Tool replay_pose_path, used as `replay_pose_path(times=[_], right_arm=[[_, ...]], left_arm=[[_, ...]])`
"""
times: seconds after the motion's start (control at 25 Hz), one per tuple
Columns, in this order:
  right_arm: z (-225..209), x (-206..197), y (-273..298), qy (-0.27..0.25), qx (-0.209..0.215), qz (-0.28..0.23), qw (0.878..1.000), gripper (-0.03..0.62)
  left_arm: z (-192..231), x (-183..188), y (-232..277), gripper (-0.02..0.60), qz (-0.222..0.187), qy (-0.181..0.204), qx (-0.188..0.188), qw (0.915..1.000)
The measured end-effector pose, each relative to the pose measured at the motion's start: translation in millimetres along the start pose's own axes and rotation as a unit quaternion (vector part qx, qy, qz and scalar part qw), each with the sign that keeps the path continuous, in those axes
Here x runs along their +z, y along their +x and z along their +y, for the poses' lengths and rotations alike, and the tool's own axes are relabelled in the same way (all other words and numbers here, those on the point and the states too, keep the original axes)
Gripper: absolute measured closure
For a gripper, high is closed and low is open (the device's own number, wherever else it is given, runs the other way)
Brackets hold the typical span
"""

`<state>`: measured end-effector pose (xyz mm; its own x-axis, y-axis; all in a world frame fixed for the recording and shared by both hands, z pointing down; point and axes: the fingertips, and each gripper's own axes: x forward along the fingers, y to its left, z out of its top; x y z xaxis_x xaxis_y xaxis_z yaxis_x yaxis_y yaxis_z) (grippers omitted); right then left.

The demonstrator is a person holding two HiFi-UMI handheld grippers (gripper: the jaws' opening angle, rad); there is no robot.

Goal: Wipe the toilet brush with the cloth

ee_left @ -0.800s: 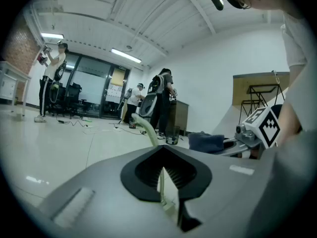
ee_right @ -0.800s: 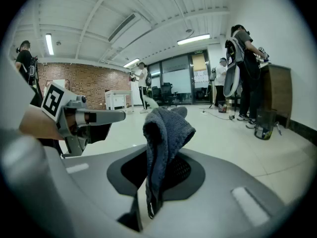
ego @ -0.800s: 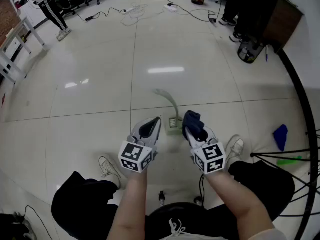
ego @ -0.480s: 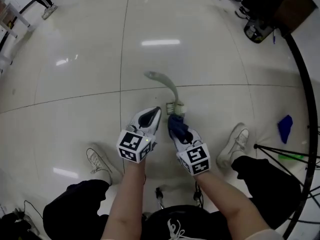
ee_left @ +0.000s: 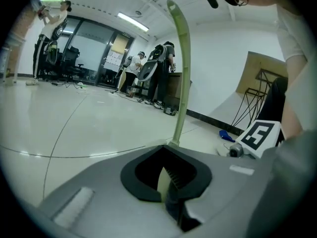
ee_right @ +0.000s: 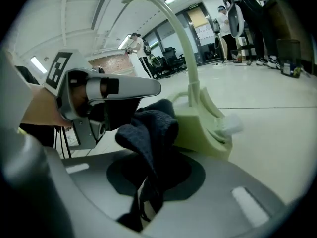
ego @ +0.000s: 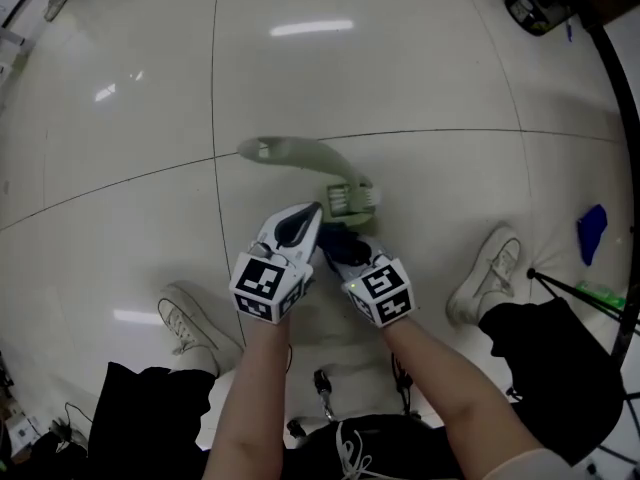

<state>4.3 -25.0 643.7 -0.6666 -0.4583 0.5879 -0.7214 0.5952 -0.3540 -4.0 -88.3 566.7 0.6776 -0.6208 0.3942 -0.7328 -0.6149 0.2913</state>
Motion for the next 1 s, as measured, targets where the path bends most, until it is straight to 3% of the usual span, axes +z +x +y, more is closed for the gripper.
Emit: replay_pose_path(times=[0.24,0.52,0.8,1.0], right_arm=[[-20.1,-3.7,3.3,0.055,0.0,0.0,0.998,0.53],[-48.4,-19.8,-11.8,0.151,-0.033,-0.002,0.988,0.53],[-85.8,-36.5,-41.6,0.177,-0.084,0.009,0.981,0.53],[-142.0,-35.8,-69.3,0.213,-0.15,-0.014,0.965,0.53]], left_arm=[[-2.3,-5.0,11.8,0.575,0.0,0.011,-0.001,0.9999],[-2.6,-8.2,10.4,0.575,0.0,0.01,0.011,0.9999],[-2.1,-8.9,10.1,0.575,0.01,0.014,0.038,0.9991],[-11.1,0.3,10.3,0.575,-0.011,0.007,0.04,0.9991]])
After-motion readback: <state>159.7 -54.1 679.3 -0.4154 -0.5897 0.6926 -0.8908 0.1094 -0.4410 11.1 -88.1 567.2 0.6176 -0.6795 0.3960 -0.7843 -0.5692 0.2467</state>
